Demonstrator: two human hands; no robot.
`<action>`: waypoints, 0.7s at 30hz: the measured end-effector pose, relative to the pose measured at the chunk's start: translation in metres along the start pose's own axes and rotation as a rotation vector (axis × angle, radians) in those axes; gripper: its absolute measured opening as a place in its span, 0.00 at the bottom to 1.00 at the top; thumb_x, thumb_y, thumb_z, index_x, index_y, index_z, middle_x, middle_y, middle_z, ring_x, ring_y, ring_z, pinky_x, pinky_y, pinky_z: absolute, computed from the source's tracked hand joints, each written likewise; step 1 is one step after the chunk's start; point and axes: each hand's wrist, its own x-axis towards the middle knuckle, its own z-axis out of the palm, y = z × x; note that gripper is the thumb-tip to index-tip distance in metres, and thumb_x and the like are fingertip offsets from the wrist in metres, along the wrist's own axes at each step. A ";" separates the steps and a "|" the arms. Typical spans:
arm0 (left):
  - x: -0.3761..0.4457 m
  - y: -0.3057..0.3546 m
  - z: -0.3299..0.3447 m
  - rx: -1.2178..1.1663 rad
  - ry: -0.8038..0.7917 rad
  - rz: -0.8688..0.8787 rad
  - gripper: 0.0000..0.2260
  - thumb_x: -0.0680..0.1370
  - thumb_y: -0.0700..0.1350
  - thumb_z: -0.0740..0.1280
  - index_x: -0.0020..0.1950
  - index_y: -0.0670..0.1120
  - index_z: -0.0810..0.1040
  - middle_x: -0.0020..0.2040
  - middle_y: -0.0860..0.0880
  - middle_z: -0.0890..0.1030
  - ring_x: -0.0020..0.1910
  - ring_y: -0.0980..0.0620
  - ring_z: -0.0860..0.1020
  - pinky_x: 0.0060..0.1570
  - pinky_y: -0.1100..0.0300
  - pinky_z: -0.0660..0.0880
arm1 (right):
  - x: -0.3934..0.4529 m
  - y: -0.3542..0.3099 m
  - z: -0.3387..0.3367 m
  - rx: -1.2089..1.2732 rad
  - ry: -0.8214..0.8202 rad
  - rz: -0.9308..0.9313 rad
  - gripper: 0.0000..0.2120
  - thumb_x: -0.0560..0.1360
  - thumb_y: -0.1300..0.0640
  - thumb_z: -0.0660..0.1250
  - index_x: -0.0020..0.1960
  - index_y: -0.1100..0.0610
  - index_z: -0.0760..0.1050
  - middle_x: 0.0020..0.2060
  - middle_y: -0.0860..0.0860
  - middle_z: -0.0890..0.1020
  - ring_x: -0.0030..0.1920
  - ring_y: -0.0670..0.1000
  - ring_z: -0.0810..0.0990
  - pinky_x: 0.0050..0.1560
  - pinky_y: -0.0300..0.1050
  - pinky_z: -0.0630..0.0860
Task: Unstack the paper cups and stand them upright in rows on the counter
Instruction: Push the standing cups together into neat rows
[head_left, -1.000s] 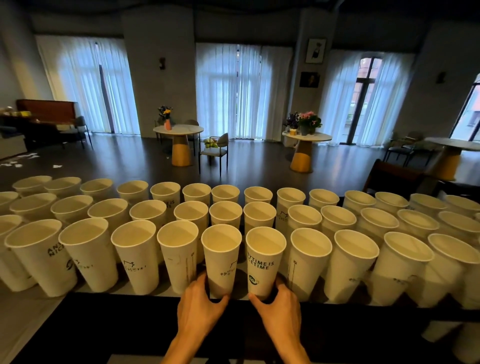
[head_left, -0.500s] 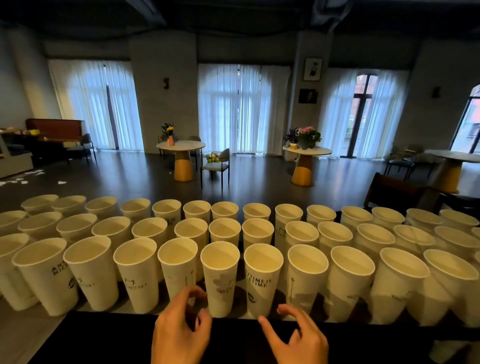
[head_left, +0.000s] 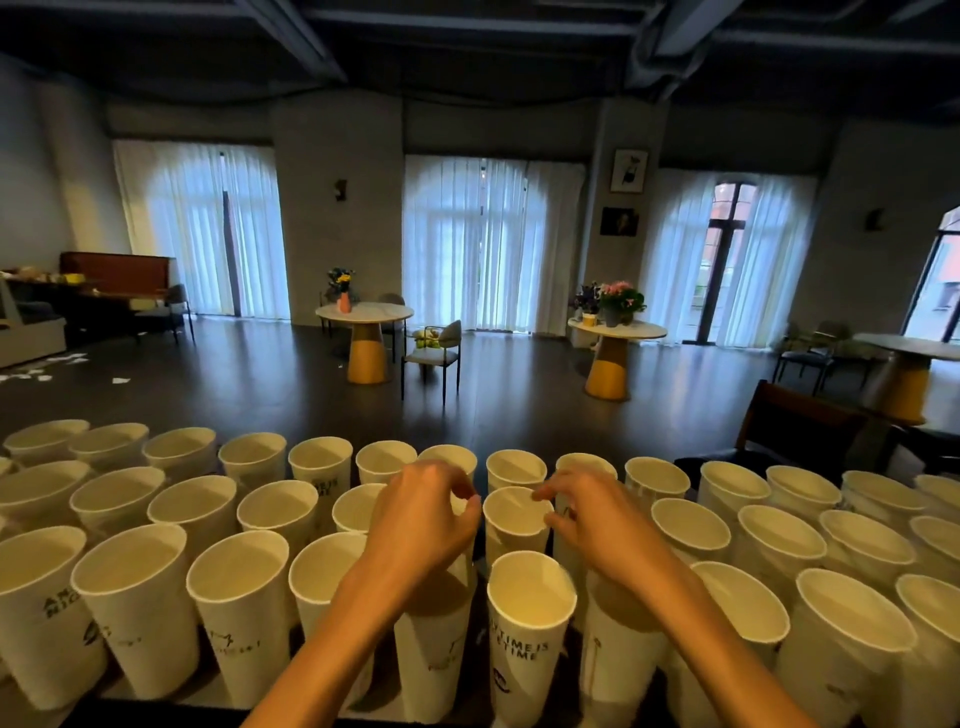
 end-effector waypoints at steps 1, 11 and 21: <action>0.007 -0.001 0.005 0.029 -0.025 0.008 0.08 0.77 0.53 0.70 0.52 0.52 0.85 0.49 0.54 0.84 0.39 0.58 0.78 0.38 0.69 0.73 | 0.009 0.003 0.004 -0.043 -0.046 -0.018 0.15 0.76 0.55 0.71 0.62 0.45 0.79 0.60 0.45 0.80 0.50 0.45 0.80 0.49 0.37 0.79; 0.025 -0.016 0.040 0.218 -0.222 0.001 0.09 0.77 0.54 0.70 0.48 0.50 0.85 0.42 0.50 0.84 0.38 0.55 0.81 0.45 0.61 0.81 | 0.027 0.013 0.026 -0.183 -0.283 -0.077 0.08 0.77 0.54 0.69 0.55 0.48 0.84 0.48 0.48 0.85 0.40 0.45 0.82 0.39 0.30 0.74; 0.027 -0.022 0.046 0.196 -0.198 -0.012 0.09 0.76 0.55 0.72 0.46 0.50 0.85 0.40 0.51 0.84 0.36 0.54 0.81 0.41 0.63 0.80 | 0.020 0.014 0.017 -0.199 -0.306 -0.114 0.09 0.78 0.53 0.68 0.56 0.50 0.83 0.50 0.48 0.85 0.44 0.47 0.83 0.42 0.31 0.74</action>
